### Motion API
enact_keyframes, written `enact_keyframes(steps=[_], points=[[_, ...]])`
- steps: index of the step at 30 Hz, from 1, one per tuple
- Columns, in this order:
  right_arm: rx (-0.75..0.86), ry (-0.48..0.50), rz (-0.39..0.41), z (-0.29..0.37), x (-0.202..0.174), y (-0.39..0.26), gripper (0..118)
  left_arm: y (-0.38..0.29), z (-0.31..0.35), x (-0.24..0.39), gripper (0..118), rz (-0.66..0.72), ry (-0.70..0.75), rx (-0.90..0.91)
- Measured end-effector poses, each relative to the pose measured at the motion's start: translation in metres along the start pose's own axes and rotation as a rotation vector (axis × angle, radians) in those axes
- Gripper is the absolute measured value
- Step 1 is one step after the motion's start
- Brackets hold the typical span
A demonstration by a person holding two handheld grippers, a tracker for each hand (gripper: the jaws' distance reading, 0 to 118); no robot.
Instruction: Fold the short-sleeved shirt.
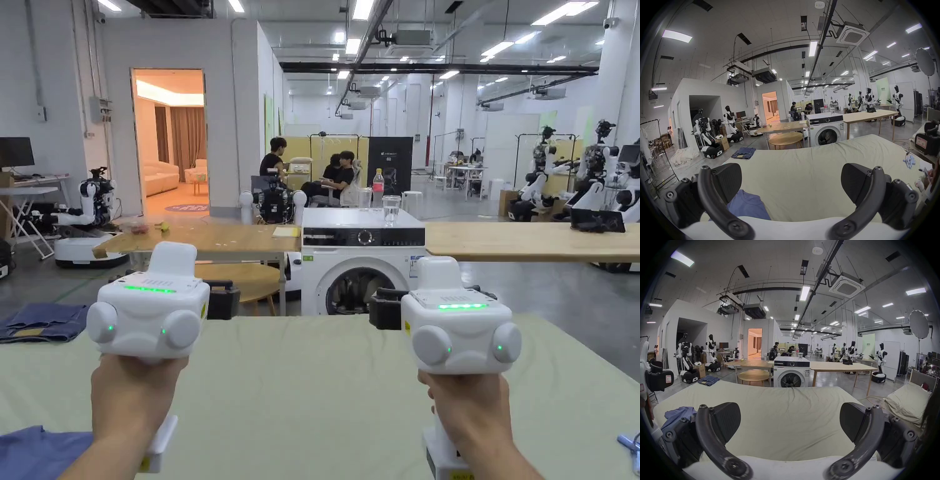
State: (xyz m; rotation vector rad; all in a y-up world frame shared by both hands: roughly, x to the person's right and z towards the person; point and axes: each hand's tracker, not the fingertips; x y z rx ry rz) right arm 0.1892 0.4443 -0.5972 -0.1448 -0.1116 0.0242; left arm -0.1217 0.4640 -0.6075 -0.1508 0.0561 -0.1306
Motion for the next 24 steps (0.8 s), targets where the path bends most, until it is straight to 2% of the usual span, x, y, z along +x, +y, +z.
enact_keyframes(steps=[24], points=[[-0.01,0.013,0.021,-0.0028,-0.0064,-0.0009,118,-0.0007,-0.0015,0.0005,118,-0.002,0.001,-0.004]])
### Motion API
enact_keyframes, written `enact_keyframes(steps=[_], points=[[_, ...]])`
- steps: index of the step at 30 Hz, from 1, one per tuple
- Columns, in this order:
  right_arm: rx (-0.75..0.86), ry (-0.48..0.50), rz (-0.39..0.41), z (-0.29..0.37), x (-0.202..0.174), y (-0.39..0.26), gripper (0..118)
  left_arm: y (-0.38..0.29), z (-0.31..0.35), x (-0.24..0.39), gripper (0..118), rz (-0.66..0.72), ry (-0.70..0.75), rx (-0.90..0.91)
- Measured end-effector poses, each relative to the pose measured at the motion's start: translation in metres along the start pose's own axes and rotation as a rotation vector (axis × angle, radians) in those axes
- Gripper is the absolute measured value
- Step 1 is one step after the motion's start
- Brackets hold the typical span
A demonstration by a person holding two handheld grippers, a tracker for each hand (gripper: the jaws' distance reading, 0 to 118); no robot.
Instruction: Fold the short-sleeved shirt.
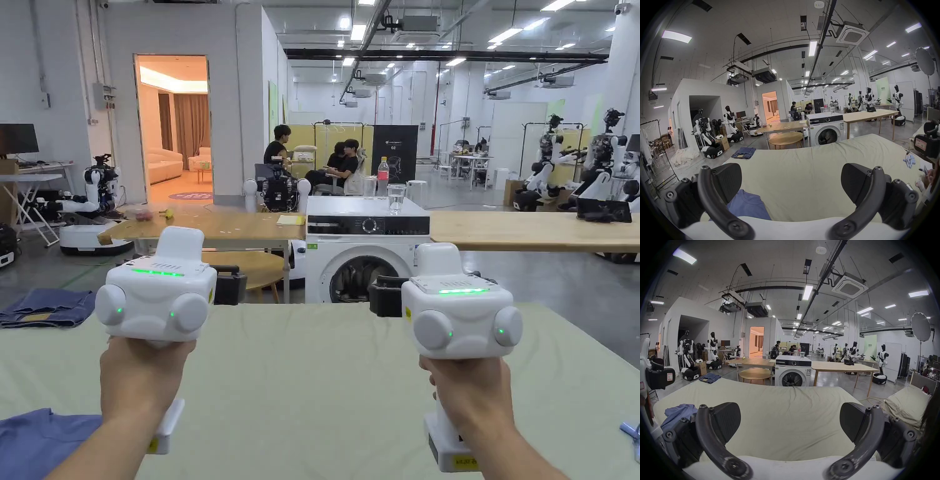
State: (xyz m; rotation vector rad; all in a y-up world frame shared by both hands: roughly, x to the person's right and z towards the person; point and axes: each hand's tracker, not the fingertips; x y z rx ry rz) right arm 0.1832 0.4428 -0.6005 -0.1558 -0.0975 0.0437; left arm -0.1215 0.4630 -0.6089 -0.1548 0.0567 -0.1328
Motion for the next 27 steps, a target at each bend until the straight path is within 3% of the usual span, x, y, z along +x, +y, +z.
enact_keyframes(steps=[7,27], points=[[-0.003,0.007,-0.03,0.0013,0.0006,0.0006,118,-0.002,-0.0019,-0.0004,118,0.004,-0.002,-0.002],[0.011,0.006,-0.015,0.0015,0.0006,0.0015,118,-0.0008,-0.0039,0.0031,118,-0.008,-0.014,0.005]])
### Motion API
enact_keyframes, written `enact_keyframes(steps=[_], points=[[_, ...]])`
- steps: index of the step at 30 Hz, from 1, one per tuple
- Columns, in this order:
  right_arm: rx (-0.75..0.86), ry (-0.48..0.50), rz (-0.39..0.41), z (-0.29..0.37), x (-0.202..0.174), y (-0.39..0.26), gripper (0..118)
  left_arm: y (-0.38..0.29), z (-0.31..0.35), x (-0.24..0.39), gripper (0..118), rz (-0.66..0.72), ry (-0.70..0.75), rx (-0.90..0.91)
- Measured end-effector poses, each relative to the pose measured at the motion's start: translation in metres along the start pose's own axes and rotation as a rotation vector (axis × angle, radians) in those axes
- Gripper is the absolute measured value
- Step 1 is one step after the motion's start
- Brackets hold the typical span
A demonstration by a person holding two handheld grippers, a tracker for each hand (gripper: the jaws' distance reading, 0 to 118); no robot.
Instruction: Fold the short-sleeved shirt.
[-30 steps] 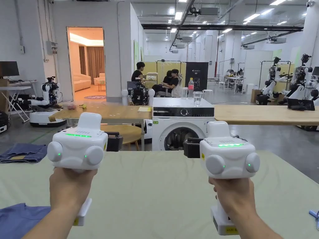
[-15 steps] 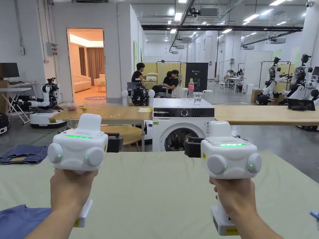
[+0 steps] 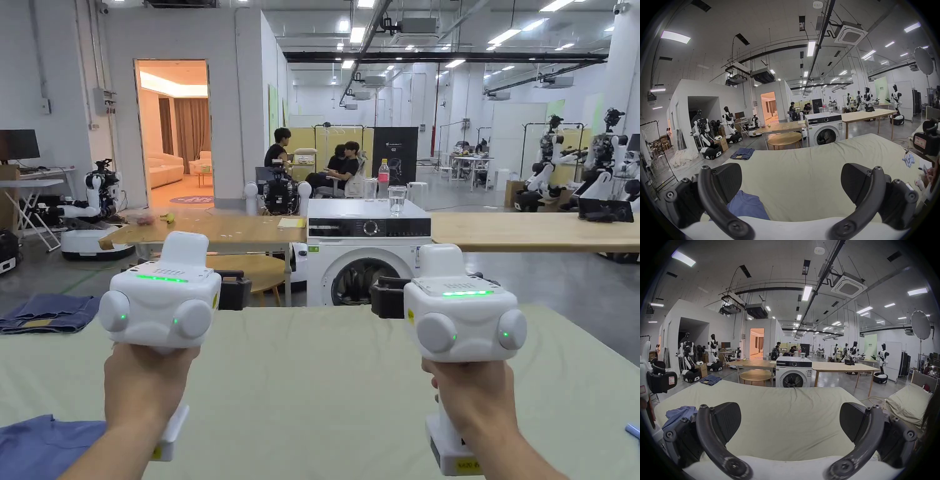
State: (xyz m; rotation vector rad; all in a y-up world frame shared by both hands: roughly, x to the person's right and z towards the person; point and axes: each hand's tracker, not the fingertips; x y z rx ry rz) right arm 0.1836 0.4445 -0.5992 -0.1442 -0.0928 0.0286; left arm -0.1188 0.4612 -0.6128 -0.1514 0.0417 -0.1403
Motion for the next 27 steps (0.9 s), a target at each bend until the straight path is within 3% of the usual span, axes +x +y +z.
enact_keyframes(steps=[9,10,11,12,13,15,18,20,24,27], points=[[0.002,-0.013,0.014,0.0,0.001,-0.004,115,-0.002,-0.003,0.003,116,-0.003,-0.019,-0.006],[0.0,-0.009,0.018,0.002,0.0,-0.005,95,-0.003,-0.003,0.003,96,0.009,-0.065,-0.023],[0.0,0.01,0.016,0.003,-0.001,-0.005,15,-0.004,0.0,0.002,18,0.026,-0.118,0.001],[-0.028,-0.041,0.054,0.0,-0.004,-0.003,0,-0.004,-0.002,0.005,0,0.003,-0.055,-0.018],[0.019,-0.069,0.024,0.004,-0.012,-0.012,0,-0.003,-0.003,0.008,0,-0.013,0.069,0.053],[0.02,-0.018,-0.027,0.007,-0.006,-0.009,0,-0.004,-0.002,0.002,0,0.041,-0.042,0.03],[0.041,-0.03,0.038,0.006,-0.026,-0.009,0,-0.005,-0.001,-0.014,0,0.014,0.018,0.014],[0.045,0.015,0.039,0.0,-0.045,-0.002,0,-0.009,0.004,-0.037,0,0.034,0.065,0.008],[0.033,0.17,0.02,-0.01,-0.128,-0.01,0,-0.027,0.027,-0.111,0,0.057,0.213,-0.034],[0.034,0.302,0.075,-0.007,-0.202,-0.02,0,-0.046,0.053,-0.174,0,0.033,0.351,-0.072]])
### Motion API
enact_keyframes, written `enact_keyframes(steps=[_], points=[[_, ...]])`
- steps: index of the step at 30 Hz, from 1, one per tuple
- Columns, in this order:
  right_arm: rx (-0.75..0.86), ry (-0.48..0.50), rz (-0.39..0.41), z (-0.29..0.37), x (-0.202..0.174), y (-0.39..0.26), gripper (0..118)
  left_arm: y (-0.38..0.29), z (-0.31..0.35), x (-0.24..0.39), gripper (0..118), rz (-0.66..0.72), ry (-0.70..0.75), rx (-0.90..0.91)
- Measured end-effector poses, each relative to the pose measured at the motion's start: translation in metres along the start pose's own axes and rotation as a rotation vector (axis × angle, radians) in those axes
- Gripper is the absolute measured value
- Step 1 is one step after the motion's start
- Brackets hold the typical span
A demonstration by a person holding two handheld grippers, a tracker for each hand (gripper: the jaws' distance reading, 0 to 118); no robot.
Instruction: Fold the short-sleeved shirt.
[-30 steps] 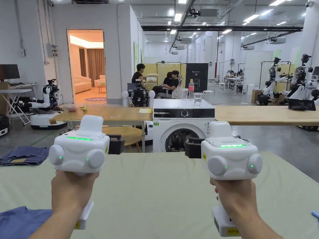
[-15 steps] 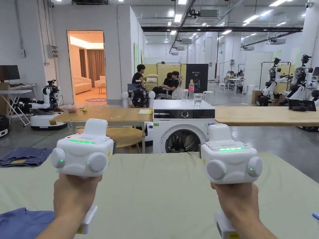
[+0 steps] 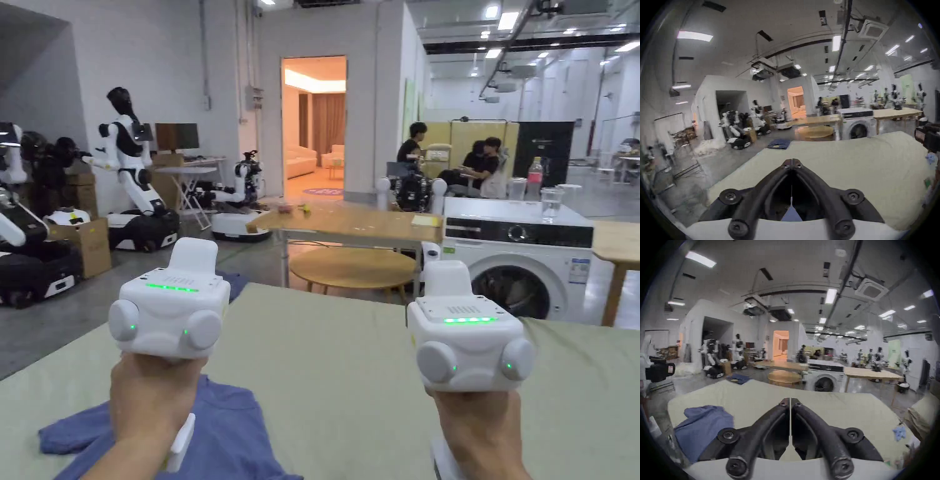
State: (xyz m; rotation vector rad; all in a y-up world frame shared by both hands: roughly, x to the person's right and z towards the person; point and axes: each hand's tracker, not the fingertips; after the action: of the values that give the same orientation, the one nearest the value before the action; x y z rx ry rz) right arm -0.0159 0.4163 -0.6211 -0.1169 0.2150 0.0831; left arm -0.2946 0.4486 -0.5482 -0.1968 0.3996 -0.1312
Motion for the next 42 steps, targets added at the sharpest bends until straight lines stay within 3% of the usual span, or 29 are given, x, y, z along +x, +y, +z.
enact_keyframes(steps=[4,6,9,11,16,19,22,24,25,28,31,34,35,36,37,38,39,40,41,42], points=[[-0.014,0.183,-0.006,-0.014,-0.087,-0.009,0,-0.038,-0.005,-0.1,0,-0.017,0.168,-0.144],[-0.014,0.247,-0.012,-0.015,-0.116,-0.018,0,-0.06,-0.012,-0.137,0,0.035,0.191,-0.258],[-0.018,0.303,0.04,-0.017,-0.142,-0.036,0,-0.097,-0.039,-0.166,0,0.174,0.173,-0.472],[-0.044,0.339,0.061,-0.022,-0.15,-0.049,0,-0.125,-0.067,-0.16,0,0.201,0.112,-0.612],[-0.115,0.347,0.021,-0.046,-0.146,-0.07,0,-0.168,-0.121,-0.098,0,0.072,-0.023,-0.712],[-0.14,0.334,0.022,-0.062,-0.142,-0.08,0,-0.182,-0.15,-0.071,0,0.085,-0.055,-0.744],[-0.144,0.326,0.028,-0.073,-0.138,-0.091,0,-0.188,-0.181,-0.047,4,0.184,-0.139,-0.761],[-0.15,0.316,0.029,-0.078,-0.133,-0.099,0,-0.188,-0.204,-0.028,97,0.233,-0.203,-0.772],[-0.154,0.311,0.028,-0.081,-0.128,-0.103,0,-0.191,-0.214,-0.017,118,0.235,-0.22,-0.79],[-0.162,0.256,0.03,-0.087,-0.112,-0.117,0,-0.198,-0.232,0.024,116,0.185,-0.19,-0.783],[-0.167,0.218,0.026,-0.087,-0.094,-0.126,0,-0.212,-0.248,0.057,116,0.147,-0.269,-0.838],[-0.162,0.179,0.025,-0.078,-0.073,-0.132,0,-0.242,-0.255,0.084,115,-0.018,-0.231,-0.924],[-0.162,0.166,0.02,-0.073,-0.066,-0.134,0,-0.256,-0.258,0.09,104,-0.083,-0.238,-0.989],[-0.161,0.152,0.013,-0.068,-0.059,-0.135,0,-0.264,-0.256,0.089,100,-0.079,-0.273,-0.976],[-0.166,0.141,0.013,-0.062,-0.05,-0.136,0,-0.256,-0.25,0.08,100,-0.021,-0.274,-0.847],[-0.166,0.13,0.017,-0.056,-0.043,-0.137,0,-0.252,-0.243,0.073,94,0.003,-0.279,-0.875],[-0.163,0.118,0.018,-0.049,-0.034,-0.138,1,-0.249,-0.242,0.069,82,0.007,-0.281,-0.883],[-0.163,0.112,0.015,-0.042,-0.027,-0.139,2,-0.244,-0.239,0.065,60,0.008,-0.287,-0.858],[-0.163,0.099,0.007,-0.036,-0.018,-0.14,2,-0.239,-0.237,0.061,3,-0.001,-0.265,-0.824],[-0.168,0.081,-0.012,-0.03,-0.01,-0.14,2,-0.236,-0.239,0.056,0,-0.006,-0.227,-0.809]])
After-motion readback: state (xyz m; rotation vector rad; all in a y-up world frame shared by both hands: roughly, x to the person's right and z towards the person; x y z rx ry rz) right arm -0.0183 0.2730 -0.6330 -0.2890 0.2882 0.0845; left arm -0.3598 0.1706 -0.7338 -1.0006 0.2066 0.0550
